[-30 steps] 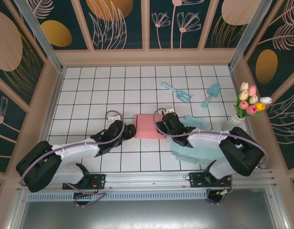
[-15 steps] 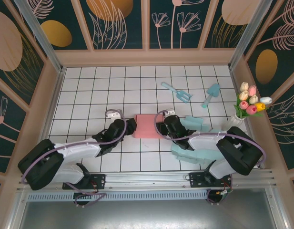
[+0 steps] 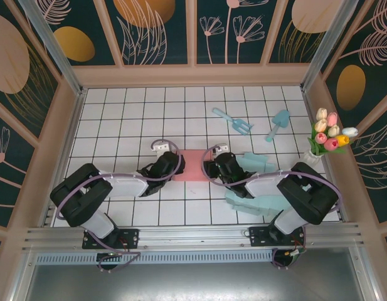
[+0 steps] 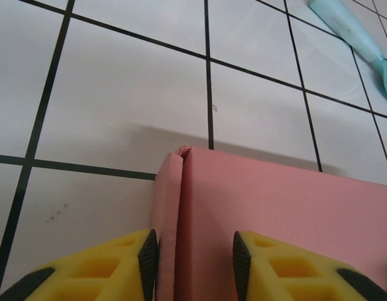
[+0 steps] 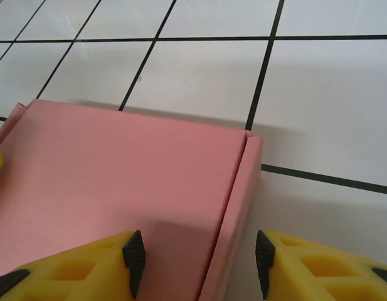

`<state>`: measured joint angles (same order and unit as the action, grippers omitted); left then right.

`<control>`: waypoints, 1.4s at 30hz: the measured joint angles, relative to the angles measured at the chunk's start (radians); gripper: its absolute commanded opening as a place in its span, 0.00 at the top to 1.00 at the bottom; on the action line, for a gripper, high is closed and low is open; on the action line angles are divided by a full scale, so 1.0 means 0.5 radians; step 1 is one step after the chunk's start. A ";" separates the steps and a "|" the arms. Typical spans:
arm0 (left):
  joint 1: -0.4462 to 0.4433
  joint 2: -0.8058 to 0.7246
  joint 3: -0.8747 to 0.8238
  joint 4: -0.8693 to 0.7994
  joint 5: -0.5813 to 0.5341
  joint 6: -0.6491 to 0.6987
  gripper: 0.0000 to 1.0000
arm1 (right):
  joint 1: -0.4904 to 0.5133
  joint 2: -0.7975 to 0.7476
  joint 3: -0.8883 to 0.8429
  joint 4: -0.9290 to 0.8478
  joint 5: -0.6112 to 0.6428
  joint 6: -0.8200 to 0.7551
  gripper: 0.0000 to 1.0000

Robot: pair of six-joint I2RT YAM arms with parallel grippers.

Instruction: Fold the paper box

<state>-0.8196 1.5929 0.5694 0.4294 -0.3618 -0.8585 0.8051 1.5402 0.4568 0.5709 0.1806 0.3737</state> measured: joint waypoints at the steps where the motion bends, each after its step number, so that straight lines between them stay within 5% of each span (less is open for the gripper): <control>1: 0.002 0.008 0.002 0.008 -0.012 0.003 0.78 | 0.000 0.010 0.000 0.015 -0.005 0.000 0.48; 6: 0.020 0.053 0.034 0.038 -0.076 0.034 0.93 | 0.000 0.050 0.001 0.085 -0.016 0.001 0.49; 10: 0.024 0.120 0.084 0.063 -0.136 0.056 0.94 | -0.011 0.083 0.001 0.142 -0.009 0.007 0.49; 18: 0.163 0.230 0.190 0.113 0.004 0.090 0.77 | -0.047 0.129 0.002 0.233 0.003 0.054 0.49; 24: 0.177 -0.013 0.101 0.038 0.104 0.092 0.58 | -0.047 0.129 0.000 0.245 -0.013 0.059 0.49; 31: 0.172 -0.441 -0.178 0.082 0.212 0.047 0.55 | -0.047 0.151 -0.005 0.288 -0.039 0.060 0.49; 42: 0.001 -0.491 -0.427 0.081 0.358 -0.113 0.42 | -0.047 0.169 -0.005 0.315 -0.050 0.074 0.49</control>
<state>-0.8192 1.3476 0.3557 0.4698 -0.1829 -0.9150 0.7815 1.6245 0.4545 0.7284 0.1555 0.4107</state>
